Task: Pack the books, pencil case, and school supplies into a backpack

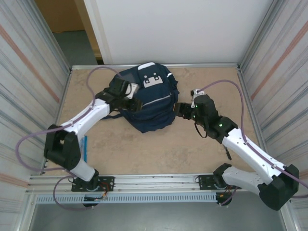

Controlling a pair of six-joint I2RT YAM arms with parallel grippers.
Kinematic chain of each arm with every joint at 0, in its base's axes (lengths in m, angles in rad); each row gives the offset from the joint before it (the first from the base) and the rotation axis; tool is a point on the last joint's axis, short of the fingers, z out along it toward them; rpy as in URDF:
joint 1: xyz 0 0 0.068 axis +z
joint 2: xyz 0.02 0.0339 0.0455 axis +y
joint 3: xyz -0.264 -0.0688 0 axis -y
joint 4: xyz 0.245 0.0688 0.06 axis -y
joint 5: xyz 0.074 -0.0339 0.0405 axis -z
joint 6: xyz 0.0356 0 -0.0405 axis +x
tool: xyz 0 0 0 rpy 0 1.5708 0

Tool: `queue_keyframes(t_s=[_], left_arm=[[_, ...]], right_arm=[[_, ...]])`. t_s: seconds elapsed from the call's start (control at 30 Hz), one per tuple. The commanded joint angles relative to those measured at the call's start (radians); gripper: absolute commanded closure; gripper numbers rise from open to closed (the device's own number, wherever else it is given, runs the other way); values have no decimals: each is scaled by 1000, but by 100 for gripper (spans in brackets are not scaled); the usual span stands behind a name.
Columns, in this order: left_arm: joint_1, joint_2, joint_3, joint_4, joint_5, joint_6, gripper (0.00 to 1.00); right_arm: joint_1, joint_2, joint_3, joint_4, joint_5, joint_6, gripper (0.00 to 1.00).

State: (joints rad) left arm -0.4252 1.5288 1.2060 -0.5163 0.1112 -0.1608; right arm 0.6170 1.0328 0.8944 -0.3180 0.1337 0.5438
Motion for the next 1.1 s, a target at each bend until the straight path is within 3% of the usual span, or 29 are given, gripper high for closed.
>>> queue_keyframes(t_s=[0.0,0.1,0.27,0.5,0.63,0.83,0.9,1.07], left_arm=[[128,-174,-147,-113,-76,-292,45],[246,-301,-326,-71,-141,-408,44],[438,-365,-488,-93,-337,-594,44],[592,-340,-626,-20,-328,-698,41],[623,-306,-721,113,-205,-721,41],[591,-241,-782,277,-27,-714,42],[530,-230,-800,347,31,-707,42],[280,-308,-757,233,-32,-743,42]], right_arm=[[13,-2,-17,-115,-28,88,31],[39,-2,-47,-65,-35,113,35],[102,80,1,-103,-31,102,36],[199,172,52,-125,-11,53,35],[220,208,53,-107,5,66,34],[233,250,99,-138,26,47,33],[233,259,105,-134,39,49,33],[269,309,147,-153,99,42,33]])
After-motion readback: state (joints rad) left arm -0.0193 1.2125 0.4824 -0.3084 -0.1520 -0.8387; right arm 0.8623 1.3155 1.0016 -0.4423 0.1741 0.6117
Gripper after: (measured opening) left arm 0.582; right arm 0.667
